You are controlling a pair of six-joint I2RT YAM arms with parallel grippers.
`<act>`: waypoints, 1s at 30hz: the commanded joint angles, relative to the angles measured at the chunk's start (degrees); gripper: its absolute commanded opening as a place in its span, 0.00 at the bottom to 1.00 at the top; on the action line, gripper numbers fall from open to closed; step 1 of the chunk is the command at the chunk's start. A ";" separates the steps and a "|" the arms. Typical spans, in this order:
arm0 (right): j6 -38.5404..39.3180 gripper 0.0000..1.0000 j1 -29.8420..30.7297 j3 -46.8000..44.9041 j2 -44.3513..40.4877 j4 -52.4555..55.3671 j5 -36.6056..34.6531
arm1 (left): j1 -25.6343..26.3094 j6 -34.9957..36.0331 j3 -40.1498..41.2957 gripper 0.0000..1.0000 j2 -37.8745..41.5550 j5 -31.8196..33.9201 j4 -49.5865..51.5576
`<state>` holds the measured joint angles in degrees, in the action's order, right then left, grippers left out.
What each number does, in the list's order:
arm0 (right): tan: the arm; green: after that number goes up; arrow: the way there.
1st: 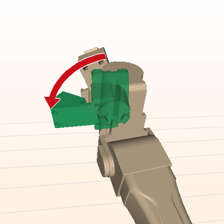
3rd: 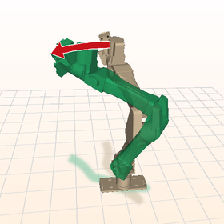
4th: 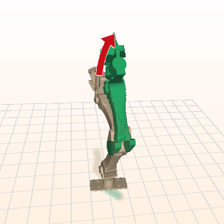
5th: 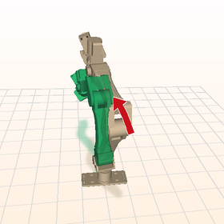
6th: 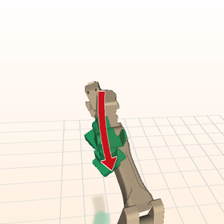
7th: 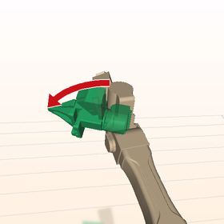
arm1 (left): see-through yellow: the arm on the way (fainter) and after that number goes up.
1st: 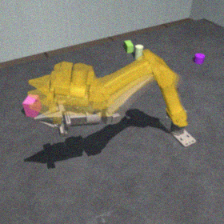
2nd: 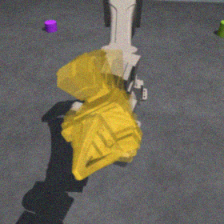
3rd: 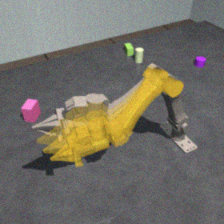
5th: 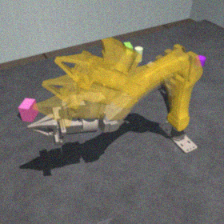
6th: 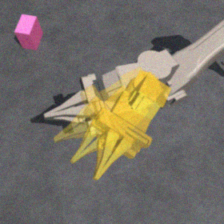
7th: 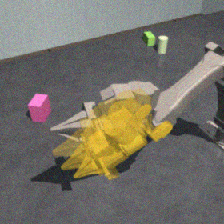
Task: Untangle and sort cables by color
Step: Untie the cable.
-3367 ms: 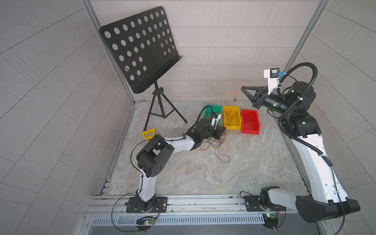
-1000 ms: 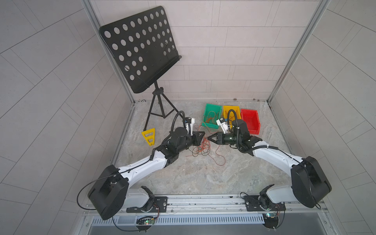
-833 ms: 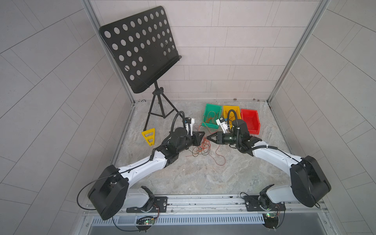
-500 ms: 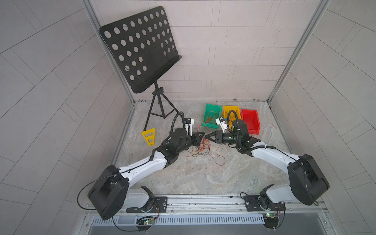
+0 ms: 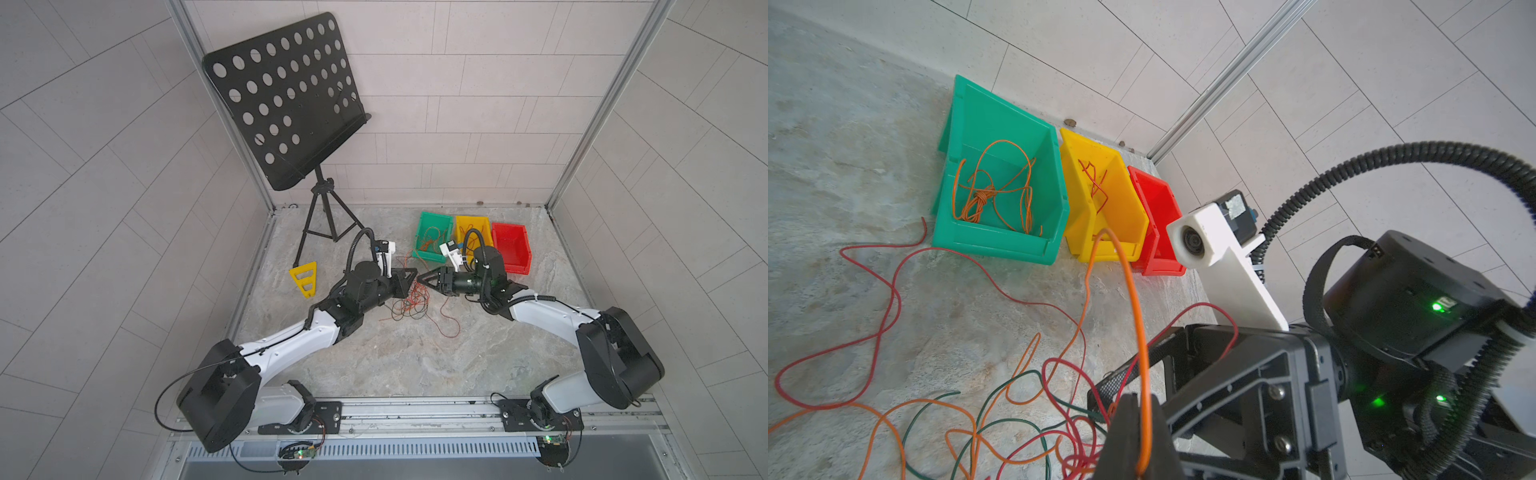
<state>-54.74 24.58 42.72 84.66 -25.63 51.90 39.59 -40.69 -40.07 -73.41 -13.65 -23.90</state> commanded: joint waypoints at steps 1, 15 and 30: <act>-4.95 0.51 -0.12 -0.53 0.15 -8.18 3.07 | -0.38 -0.45 0.97 0.00 1.00 0.52 -2.55; -1.88 0.24 -0.10 0.38 -2.75 -2.81 3.38 | -2.11 -0.45 2.66 0.00 0.29 0.92 -3.70; -0.45 0.15 0.47 1.22 -0.86 -0.47 2.85 | -2.23 -2.57 2.22 0.00 -1.64 -0.55 -5.59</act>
<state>-55.51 24.67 42.33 83.68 -25.58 54.22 37.71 -42.70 -37.80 -74.65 -13.87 -27.16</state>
